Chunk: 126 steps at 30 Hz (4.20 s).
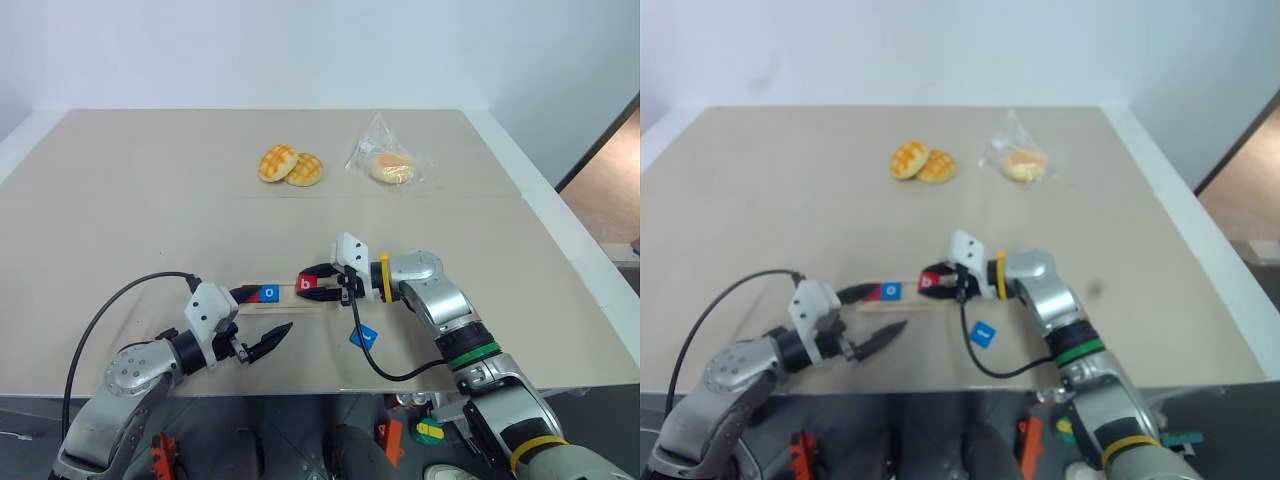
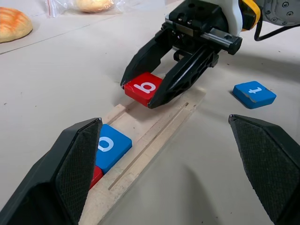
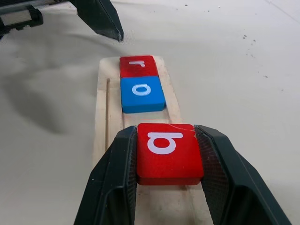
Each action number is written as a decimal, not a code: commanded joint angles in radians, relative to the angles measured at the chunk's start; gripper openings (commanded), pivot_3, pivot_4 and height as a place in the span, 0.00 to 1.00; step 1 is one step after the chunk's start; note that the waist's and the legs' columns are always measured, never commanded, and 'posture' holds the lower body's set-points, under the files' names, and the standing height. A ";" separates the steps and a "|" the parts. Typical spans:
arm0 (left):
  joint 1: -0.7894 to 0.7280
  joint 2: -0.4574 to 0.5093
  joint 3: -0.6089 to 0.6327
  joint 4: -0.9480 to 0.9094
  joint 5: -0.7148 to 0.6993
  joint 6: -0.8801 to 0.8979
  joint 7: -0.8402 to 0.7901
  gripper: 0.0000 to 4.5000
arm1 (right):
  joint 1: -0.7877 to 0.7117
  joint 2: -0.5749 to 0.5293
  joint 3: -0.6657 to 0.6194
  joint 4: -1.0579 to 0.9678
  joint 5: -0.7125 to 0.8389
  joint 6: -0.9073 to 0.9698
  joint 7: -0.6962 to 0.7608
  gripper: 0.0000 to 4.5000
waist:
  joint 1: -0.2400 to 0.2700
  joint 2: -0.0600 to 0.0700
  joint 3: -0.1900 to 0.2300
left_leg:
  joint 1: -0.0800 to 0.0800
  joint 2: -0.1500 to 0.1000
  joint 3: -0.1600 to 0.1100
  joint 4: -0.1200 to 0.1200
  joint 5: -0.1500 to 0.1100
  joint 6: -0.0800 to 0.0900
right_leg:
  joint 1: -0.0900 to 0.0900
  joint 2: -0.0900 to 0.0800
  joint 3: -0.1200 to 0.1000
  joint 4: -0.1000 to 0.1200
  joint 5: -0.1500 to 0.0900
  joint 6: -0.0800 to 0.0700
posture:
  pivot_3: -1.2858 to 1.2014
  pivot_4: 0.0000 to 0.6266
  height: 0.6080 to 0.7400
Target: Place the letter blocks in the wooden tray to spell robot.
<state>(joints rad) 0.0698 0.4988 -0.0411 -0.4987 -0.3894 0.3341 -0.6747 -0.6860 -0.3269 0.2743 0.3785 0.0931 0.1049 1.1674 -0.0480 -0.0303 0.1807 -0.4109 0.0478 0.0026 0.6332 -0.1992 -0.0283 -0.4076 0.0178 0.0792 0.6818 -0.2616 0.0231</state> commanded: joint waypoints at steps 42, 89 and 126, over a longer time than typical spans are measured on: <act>0.006 -0.001 0.037 -0.010 0.006 -0.021 0.009 1.00 | 0.100 0.031 0.037 -0.354 0.009 0.177 -0.223 0.46 | 0.000 0.000 0.000 | 0.000 0.000 -0.001 0.000 0.000 0.000 | 0.000 0.000 0.000 0.000 -0.001 0.001 | 0.52 0.24 1.00; 0.021 0.023 0.039 -0.030 -0.051 0.034 -0.029 1.00 | 0.230 -0.039 0.082 -0.460 -0.017 0.172 -0.294 0.01 | 0.000 -0.001 0.000 | -0.001 -0.001 0.000 0.000 0.000 -0.001 | 0.000 -0.001 0.000 0.000 -0.001 0.001 | 0.52 0.24 1.00; -0.072 0.047 -0.027 0.007 -0.025 0.024 -0.107 1.00 | 0.638 0.071 -0.463 -0.976 -0.003 0.546 -0.936 0.96 | 0.001 0.000 0.000 | -0.002 -0.002 0.000 0.000 -0.001 -0.001 | -0.001 -0.002 0.000 0.000 -0.003 0.001 | 0.52 0.24 1.00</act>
<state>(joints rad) 0.0088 0.5398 -0.0652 -0.4801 -0.4138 0.3724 -0.7730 -0.0520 -0.2644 -0.1632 -0.5357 0.1052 0.6480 0.2776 -0.0474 -0.0306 0.1806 -0.4129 0.0461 0.0034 0.6334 -0.1999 -0.0297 -0.4091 0.0155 0.0803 0.6817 -0.2644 0.0237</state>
